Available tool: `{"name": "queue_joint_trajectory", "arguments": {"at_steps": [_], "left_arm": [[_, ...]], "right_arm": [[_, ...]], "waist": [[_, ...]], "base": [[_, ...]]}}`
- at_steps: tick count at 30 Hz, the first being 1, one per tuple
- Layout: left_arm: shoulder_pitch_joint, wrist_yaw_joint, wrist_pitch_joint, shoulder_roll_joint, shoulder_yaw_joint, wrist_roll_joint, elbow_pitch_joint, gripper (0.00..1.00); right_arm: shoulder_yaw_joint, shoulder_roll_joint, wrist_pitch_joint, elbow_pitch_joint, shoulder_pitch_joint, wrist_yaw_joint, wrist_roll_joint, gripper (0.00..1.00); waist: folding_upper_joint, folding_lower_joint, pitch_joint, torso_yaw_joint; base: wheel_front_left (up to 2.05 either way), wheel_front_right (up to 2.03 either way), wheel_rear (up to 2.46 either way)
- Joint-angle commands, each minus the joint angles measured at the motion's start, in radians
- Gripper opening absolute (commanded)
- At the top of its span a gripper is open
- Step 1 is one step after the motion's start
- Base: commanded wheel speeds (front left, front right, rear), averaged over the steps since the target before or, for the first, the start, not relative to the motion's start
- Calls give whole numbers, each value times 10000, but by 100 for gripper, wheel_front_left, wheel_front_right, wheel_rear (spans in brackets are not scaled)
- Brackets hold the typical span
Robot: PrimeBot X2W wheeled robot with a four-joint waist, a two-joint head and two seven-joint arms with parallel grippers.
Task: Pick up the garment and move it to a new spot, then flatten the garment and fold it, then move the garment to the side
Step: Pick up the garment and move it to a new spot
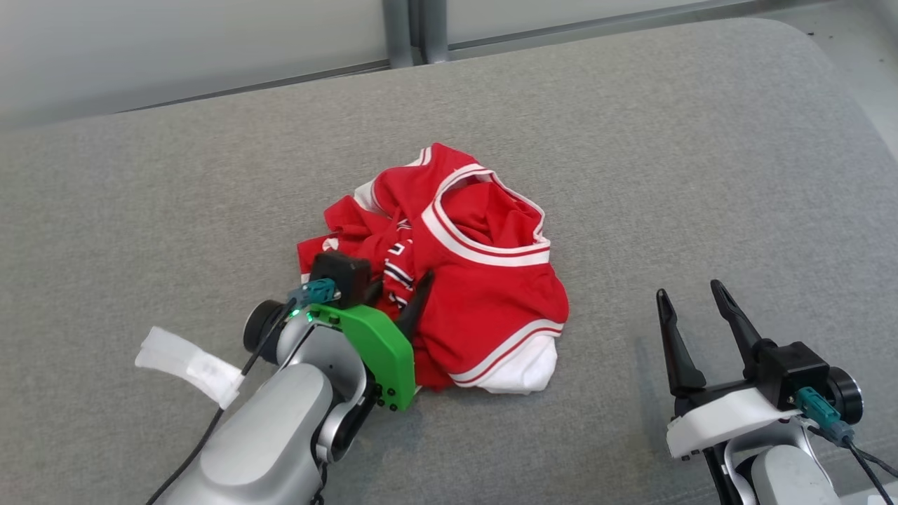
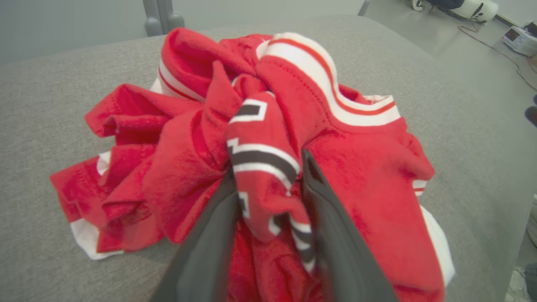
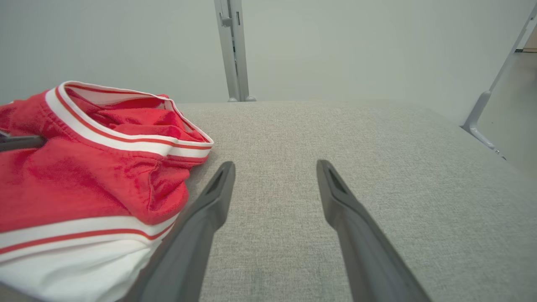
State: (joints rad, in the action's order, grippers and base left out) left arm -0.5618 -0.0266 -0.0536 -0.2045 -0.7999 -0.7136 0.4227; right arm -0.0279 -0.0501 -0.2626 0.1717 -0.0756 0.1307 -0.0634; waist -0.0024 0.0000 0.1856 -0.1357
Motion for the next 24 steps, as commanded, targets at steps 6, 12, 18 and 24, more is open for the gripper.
{"name": "queue_joint_trajectory", "arguments": {"at_steps": [6,12,18,24], "left_arm": [[364,-324,629,-405,161,257,-68,100],[522,-1109,297,-1153,218,717,-1816,100],[608,-1892,-528,-1826,255,1028,-4244,100],[814,-2384,-1101,-2182,577,704,-4877,100]], "right_arm": [[329,-4,-36,-101,326,1,-226,100],[378,-8,-36,-136,462,1,-300,100],[338,-10,-36,-146,328,1,-346,100],[254,-11,-36,-115,263,1,-345,100]], "waist": [[24,0,248,-956],[24,0,231,-856],[24,0,257,-848],[24,0,317,-1008]], "base": [[0,0,0],[0,0,0],[0,0,0],[0,0,0]]}}
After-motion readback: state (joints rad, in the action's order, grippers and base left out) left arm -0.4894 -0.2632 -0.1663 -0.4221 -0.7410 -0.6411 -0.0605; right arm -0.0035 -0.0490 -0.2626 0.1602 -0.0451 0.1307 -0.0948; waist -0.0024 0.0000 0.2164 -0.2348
